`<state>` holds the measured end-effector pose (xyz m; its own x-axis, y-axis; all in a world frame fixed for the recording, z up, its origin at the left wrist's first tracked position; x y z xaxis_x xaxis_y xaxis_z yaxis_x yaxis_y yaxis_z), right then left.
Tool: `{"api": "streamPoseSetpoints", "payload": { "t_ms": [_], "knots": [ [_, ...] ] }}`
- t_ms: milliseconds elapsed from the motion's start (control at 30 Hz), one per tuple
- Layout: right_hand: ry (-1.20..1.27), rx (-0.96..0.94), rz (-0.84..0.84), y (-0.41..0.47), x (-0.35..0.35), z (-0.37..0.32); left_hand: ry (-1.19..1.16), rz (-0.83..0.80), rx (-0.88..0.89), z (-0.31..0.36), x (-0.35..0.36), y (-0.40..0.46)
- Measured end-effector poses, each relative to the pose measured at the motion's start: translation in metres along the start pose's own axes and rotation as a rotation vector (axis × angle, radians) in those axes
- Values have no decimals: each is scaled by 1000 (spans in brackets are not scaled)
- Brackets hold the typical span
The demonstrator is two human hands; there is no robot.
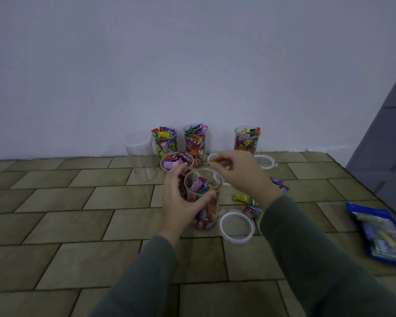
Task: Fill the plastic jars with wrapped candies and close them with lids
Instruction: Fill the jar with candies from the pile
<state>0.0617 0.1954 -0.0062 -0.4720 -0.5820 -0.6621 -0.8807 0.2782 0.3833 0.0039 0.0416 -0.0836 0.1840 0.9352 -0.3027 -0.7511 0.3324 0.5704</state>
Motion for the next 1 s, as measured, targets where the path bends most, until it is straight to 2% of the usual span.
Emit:
{"api": "streamPoseSetpoints", "payload": {
  "t_ms": [67, 133, 200, 267, 367, 467, 667, 900, 1000],
  "knots": [
    [36, 53, 99, -8, -7, 20, 86, 89, 144, 19, -1, 3],
    [61, 128, 140, -17, -10, 45, 110, 98, 267, 40, 9, 5],
    [72, 202, 172, -26, -15, 70, 97, -5, 357, 60, 28, 4],
    [69, 302, 217, -37, -21, 100, 87, -194, 399, 74, 55, -3],
    [71, 496, 256, -58, -29, 145, 142, -486, 237, 70, 100, -21],
    [70, 579, 259, -77, -35, 172, 320, -618, 31, 43, 137, -32],
    [-126, 579, 169, -87, -40, 200, 674, -743, -149, 16, 177, -29],
    [-338, 488, -87, -73, -24, 227, 970, -1025, -275, 4, 223, -18],
    [-429, 446, -222, -62, -17, 237, 982, -1061, -328, -4, 236, -15]
  ]
}}
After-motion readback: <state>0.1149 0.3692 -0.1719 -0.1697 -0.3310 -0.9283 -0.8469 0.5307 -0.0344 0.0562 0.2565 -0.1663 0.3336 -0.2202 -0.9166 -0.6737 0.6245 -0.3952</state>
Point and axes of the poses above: each hand's wrist, its own y-axis towards the middle knuckle, its own x-axis out of the palm, z = x × y, the point moved 4 cm from there along y, towards the middle knuckle, and after that the axes turned 3 degrees about y, right-handed, at the moved point
